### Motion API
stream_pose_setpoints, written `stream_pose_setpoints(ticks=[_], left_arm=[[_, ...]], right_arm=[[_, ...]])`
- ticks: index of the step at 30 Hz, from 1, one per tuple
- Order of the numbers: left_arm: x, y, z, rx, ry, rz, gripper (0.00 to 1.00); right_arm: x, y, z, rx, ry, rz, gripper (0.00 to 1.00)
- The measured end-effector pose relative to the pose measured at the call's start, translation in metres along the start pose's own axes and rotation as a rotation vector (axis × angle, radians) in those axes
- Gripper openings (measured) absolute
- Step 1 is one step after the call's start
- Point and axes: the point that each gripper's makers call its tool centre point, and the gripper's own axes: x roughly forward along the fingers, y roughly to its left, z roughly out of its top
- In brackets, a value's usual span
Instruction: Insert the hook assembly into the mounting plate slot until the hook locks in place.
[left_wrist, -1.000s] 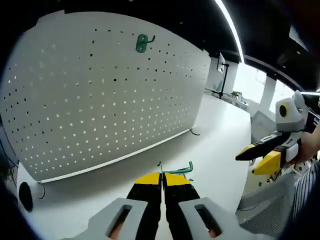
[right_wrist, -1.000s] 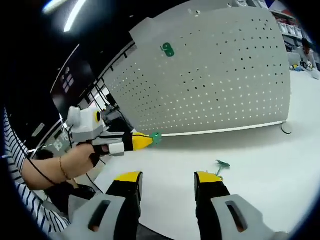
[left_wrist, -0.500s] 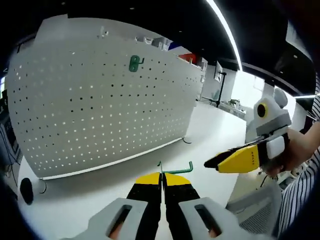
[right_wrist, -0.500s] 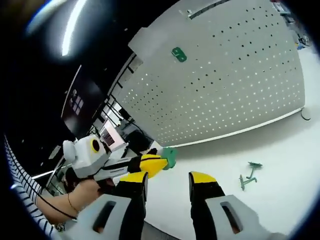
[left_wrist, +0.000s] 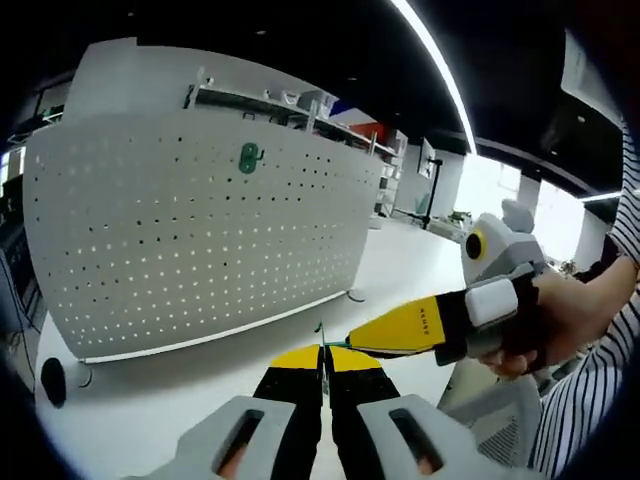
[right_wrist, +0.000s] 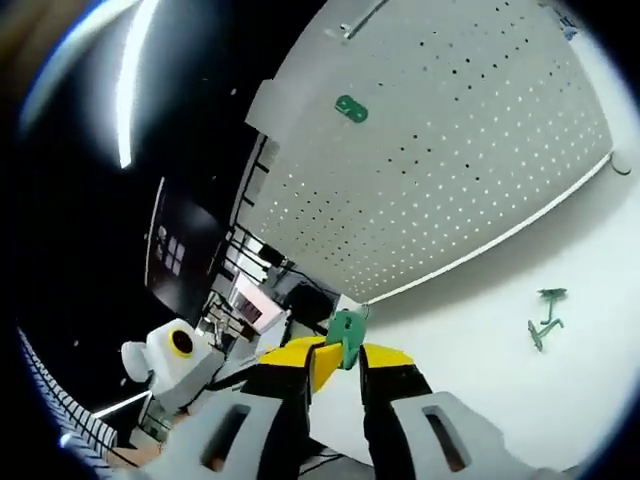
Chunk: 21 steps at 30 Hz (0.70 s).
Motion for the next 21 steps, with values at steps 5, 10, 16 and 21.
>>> stream_pose_setpoints(ticks=[5,10,16,21], left_arm=[[-0.002,-0.003,0.003,0.001,-0.017,-0.001,0.01],[-0.006,0.0,0.007,-0.004,-0.04,0.013,0.01],[-0.01,0.003,0.014,0.015,-0.068,0.042,0.01],[-0.013,0.008,0.017,0.05,-0.073,0.068,0.01]], right_arm=[[0.0,0.002,0.003,0.056,-0.031,0.007,0.1],[0.004,0.005,0.005,0.091,-0.036,0.023,0.08],[0.008,0.009,0.01,0.224,-0.057,0.056,0.04],[0.012,0.011,0.011,0.182,-0.047,0.057,0.02]])
